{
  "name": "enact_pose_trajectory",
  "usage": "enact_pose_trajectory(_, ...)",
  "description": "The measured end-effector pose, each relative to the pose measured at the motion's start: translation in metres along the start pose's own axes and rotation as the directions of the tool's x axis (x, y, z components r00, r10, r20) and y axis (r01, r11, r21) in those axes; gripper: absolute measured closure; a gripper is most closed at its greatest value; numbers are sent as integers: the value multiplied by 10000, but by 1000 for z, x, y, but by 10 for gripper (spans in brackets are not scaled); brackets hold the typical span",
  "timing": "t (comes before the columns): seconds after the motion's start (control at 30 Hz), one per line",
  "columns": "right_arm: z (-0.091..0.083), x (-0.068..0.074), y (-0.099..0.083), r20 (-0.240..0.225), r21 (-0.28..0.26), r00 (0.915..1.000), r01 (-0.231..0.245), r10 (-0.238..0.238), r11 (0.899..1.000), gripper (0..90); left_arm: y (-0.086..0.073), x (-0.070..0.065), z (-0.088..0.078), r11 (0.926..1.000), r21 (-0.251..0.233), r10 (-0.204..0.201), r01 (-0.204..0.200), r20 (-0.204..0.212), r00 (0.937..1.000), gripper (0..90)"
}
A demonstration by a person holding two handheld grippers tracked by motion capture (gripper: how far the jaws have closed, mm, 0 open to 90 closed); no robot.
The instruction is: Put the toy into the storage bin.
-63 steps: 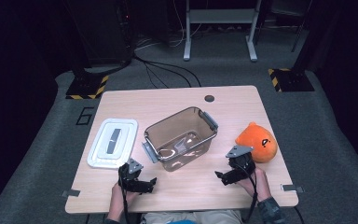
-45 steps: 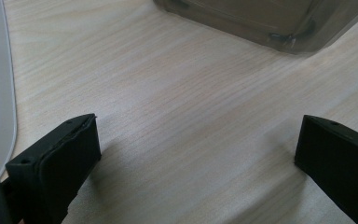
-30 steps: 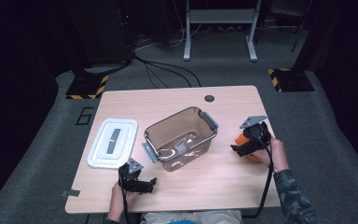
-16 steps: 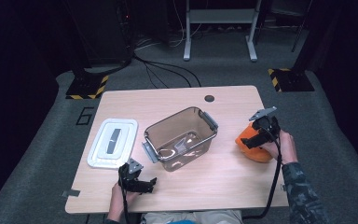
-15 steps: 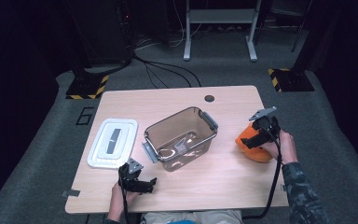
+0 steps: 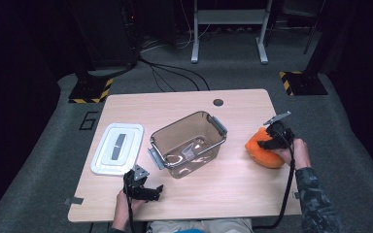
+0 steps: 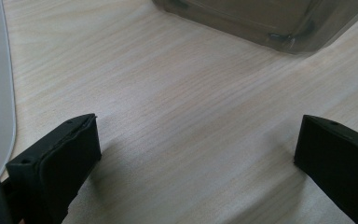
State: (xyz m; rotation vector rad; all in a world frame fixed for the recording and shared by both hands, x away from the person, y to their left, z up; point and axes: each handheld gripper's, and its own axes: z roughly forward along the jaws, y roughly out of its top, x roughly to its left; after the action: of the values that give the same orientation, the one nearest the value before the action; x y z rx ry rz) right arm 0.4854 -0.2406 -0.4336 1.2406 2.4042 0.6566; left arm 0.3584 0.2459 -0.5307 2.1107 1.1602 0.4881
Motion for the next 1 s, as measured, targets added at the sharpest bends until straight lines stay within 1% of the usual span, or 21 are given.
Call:
enact_pose_trajectory(0.03, 0, 0, 0, 0, 0, 10000, 0, 0, 10000, 530, 0, 0, 0, 10000, 0, 0, 0, 0, 10000, 0)
enact_pose_trajectory(0.07, 1, 2, 0, 119, -56, 9999, 20, -19, 10000, 595, 0, 0, 0, 10000, 0, -3, 3, -1, 10000, 0)
enact_pose_trajectory(0.1, 1, 2, 0, 119, -56, 9999, 20, -19, 10000, 595, 0, 0, 0, 10000, 0, -3, 3, -1, 10000, 0)
enact_pose_trajectory(0.13, 2, 3, 0, 182, -144, 9998, 30, -28, 9999, 616, 0, 0, 0, 10000, -1, -1, 1, 0, 10000, 0)
enact_pose_trajectory(0.2, 1, 6, 3, 347, -145, 9994, 6, -1, 9999, 664, 0, 0, 0, 10000, 0, 0, 0, 0, 10000, 0)
enact_pose_trajectory(0.23, 0, 7, 4, 342, -205, 9994, -72, 79, 9998, 671, 0, 0, 0, 10000, 0, 1, -1, 1, 10000, 0)
enact_pose_trajectory(0.3, 0, 7, 5, 338, -208, 9993, -144, 151, 9997, 676, 0, 0, 0, 10000, 0, 3, -3, 5, 10000, 0)
enact_pose_trajectory(0.33, -2, 7, 7, 412, -305, 9990, -171, 184, 9994, 681, 0, 0, 0, 10000, -3, -3, 3, 1, 10000, 0)
enact_pose_trajectory(0.43, -4, 7, 10, 436, -381, 9987, -256, 272, 9989, 688, 0, 0, 0, 10000, -3, 0, 0, -2, 10000, 0)
enact_pose_trajectory(0.47, -5, 7, 11, 405, -482, 9987, -281, 300, 9984, 690, 0, 0, 0, 10000, 0, -1, 1, -4, 10000, 0)
enact_pose_trajectory(0.5, -7, 7, 14, 372, -646, 9984, -407, 432, 9971, 691, 0, 0, 0, 10000, -2, 3, -3, -4, 10000, 0)
enact_pose_trajectory(0.6, -10, 7, 19, 427, -771, 9978, -479, 513, 9959, 692, 0, 0, 0, 10000, 0, 1, -1, -4, 10000, 1)
enact_pose_trajectory(0.73, -13, 6, 26, 512, -852, 9970, -533, 578, 9949, 691, 0, 0, 0, 10000, -1, 5, -5, -5, 10000, 1)
enact_pose_trajectory(0.9, -18, 6, 38, 618, -959, 9946, -772, 833, 9924, 689, 0, 0, 0, 10000, -2, 3, -3, -6, 10000, 1)
enact_pose_trajectory(0.97, -18, 6, 40, 616, -959, 9942, -823, 885, 9920, 688, 0, 0, 0, 10000, -3, 1, -1, -5, 10000, 1)
enact_pose_trajectory(1.0, -19, 6, 44, 620, -958, 9931, -938, 1000, 9910, 687, 0, 0, 0, 10000, 1, 4, -4, -5, 10000, 1)
